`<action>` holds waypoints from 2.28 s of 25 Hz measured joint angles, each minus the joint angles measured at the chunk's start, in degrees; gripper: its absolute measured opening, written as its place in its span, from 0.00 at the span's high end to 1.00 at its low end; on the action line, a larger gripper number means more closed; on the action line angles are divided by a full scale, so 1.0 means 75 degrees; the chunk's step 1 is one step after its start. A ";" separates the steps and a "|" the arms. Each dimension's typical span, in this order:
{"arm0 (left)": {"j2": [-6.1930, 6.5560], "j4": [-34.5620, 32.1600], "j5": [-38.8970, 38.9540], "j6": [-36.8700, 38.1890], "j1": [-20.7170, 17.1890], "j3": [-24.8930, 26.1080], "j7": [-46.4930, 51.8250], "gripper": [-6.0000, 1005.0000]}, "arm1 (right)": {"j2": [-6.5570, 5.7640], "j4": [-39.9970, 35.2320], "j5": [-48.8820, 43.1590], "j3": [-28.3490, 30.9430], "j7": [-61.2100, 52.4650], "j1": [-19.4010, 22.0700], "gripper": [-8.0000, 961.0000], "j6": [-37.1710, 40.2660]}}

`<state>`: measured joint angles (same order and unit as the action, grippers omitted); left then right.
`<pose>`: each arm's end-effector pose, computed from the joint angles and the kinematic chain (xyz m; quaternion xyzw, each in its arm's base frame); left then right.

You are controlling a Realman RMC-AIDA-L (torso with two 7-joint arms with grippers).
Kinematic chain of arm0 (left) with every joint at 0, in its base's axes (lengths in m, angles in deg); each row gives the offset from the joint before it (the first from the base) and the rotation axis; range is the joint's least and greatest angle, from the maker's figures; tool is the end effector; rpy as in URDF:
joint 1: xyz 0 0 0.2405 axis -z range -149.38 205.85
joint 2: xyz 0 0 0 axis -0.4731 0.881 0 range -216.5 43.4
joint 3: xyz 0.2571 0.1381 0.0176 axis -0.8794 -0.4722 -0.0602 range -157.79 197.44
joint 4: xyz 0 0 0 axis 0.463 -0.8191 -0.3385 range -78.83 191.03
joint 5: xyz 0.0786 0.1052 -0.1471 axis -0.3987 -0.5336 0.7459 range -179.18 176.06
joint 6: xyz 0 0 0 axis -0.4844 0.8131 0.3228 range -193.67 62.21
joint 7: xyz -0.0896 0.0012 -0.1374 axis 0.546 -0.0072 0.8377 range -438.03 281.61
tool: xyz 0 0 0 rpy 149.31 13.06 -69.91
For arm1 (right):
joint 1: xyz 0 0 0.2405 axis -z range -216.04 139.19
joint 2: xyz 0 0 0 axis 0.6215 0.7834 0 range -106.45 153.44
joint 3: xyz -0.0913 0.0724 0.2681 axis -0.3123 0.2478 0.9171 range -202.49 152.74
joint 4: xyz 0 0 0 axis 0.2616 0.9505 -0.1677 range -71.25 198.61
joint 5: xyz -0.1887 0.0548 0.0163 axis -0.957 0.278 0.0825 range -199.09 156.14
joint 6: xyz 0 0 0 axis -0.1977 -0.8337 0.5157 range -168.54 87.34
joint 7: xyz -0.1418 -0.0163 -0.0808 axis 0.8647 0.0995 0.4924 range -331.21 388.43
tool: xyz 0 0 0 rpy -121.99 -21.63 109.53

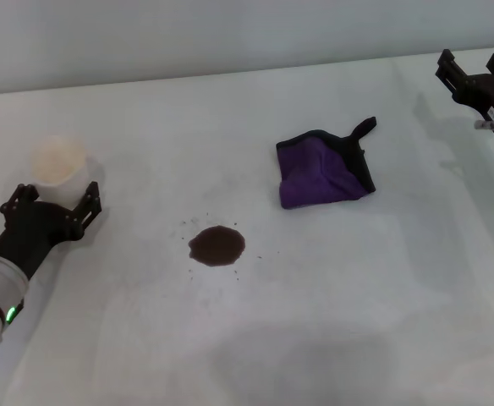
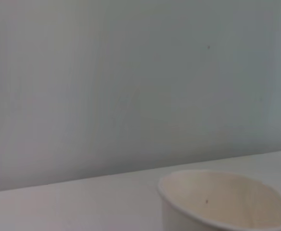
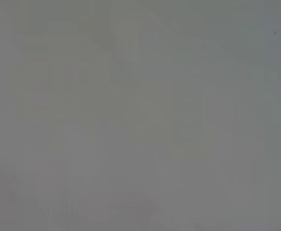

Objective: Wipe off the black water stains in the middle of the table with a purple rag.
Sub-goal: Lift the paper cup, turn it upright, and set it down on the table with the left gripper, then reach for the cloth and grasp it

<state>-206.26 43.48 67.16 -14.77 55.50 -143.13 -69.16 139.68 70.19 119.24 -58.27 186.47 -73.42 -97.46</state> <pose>-0.3460 0.3426 -0.1065 -0.7914 -0.3000 -0.2030 0.4924 0.3734 0.3990 -0.0078 -0.6371 0.3784 0.2918 0.6048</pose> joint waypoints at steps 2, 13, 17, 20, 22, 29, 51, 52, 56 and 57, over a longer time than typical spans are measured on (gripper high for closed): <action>0.0000 -0.0039 0.0000 0.0000 -0.0024 0.0000 0.0000 0.19 | 0.0001 0.0000 0.0000 0.0000 0.0000 0.0012 0.10 -0.0001; 0.0009 -0.0181 -0.0209 0.0394 -0.0383 0.0000 0.0001 0.17 | 0.0000 -0.0004 0.0000 0.0000 0.0000 0.0090 0.10 -0.0050; 0.0008 -0.0182 -0.0233 0.0433 -0.0477 0.0001 0.0049 0.16 | 0.0000 0.0000 0.0000 0.0000 0.0000 0.0104 0.10 -0.0061; 0.0005 -0.0270 -0.0253 0.0488 -0.0611 0.0001 0.0055 0.13 | 0.0000 -0.0001 0.0000 0.0000 0.0000 0.0106 0.10 -0.0064; 0.0012 -0.0384 -0.0259 0.0498 -0.0750 -0.0001 0.0039 0.11 | 0.0000 -0.0010 0.0000 0.0000 0.0000 0.0112 0.10 -0.0082; 0.0026 -0.0650 -0.0268 0.0611 -0.1252 0.0005 0.0051 0.11 | -0.0008 -0.0059 0.0000 0.0000 0.0000 0.0152 0.10 -0.0097; 0.0058 -0.0682 0.0948 0.2875 -0.2345 0.0001 0.0562 0.11 | -0.0238 -0.8358 -1.0358 -0.5418 -1.2267 0.0956 0.10 0.1325; 0.0052 -0.0659 0.0967 0.2837 -0.2268 0.0000 0.0562 0.11 | -0.0172 -0.8938 -1.1441 -0.5618 -1.3246 0.0947 0.10 0.1100; 0.0043 -0.0612 0.0980 0.2763 -0.2043 0.0000 0.0564 0.11 | -0.0097 -1.0431 -1.4812 -0.6726 -1.5997 0.0912 0.10 0.0093; 0.0045 -0.0580 0.0986 0.2761 -0.2029 0.0001 0.0563 0.11 | -0.0095 -1.0629 -1.5197 -0.6950 -1.6294 0.0912 0.10 -0.0050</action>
<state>-205.92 39.13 74.56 5.94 40.28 -143.12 -64.94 138.97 -9.53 5.26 -110.39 64.26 -66.58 -97.84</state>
